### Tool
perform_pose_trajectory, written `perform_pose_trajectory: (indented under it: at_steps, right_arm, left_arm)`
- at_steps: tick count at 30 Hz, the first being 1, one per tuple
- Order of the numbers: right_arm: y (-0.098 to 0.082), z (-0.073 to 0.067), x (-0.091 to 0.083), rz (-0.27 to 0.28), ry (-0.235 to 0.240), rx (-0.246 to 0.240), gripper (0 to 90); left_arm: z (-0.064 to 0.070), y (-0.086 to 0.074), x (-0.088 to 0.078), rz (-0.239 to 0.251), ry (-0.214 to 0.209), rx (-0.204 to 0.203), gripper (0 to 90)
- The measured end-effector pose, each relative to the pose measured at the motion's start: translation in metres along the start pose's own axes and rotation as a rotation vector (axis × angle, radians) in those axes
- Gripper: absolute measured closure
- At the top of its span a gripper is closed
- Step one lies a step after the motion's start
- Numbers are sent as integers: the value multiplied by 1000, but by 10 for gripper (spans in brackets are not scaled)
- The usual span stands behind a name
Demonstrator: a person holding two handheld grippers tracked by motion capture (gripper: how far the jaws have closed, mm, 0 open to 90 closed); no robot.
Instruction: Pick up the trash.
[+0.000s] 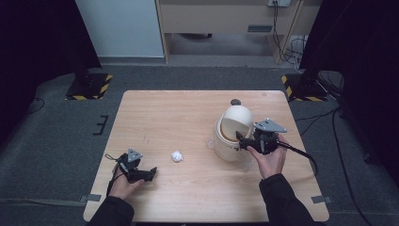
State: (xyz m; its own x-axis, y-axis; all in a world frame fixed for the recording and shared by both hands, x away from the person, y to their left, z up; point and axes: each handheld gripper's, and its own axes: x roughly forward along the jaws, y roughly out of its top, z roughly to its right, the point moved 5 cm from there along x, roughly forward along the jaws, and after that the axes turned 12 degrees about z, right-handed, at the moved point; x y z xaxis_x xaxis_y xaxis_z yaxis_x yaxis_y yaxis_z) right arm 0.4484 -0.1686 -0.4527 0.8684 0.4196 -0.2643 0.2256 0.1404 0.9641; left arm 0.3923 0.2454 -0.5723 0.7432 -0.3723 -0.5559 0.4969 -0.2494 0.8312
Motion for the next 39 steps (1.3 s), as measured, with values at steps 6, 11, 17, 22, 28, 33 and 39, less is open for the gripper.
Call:
perform_pose_trajectory:
  at_steps: [6,11,17,22,28,33,39]
  right_arm:
    - [-2,-2,6,-8,-3,5,181]
    - [-3,-2,8,-13,-13,16,186]
    - [-4,-1,11,-18,-29,10,211]
    - [-4,1,10,-7,-46,0,231]
    - [-1,-1,4,4,-17,21,204]
    - [5,2,-8,31,3,31,189]
    - [9,5,-29,67,44,42,179]
  left_arm:
    - [0,0,0,0,0,0,0]
    - [0,0,0,0,0,0,0]
    - [0,0,0,0,0,0,0]
    - [0,0,0,0,0,0,0]
    - [0,0,0,0,0,1,0]
    - [0,0,0,0,0,0,0]
    - [0,0,0,0,-1,0,0]
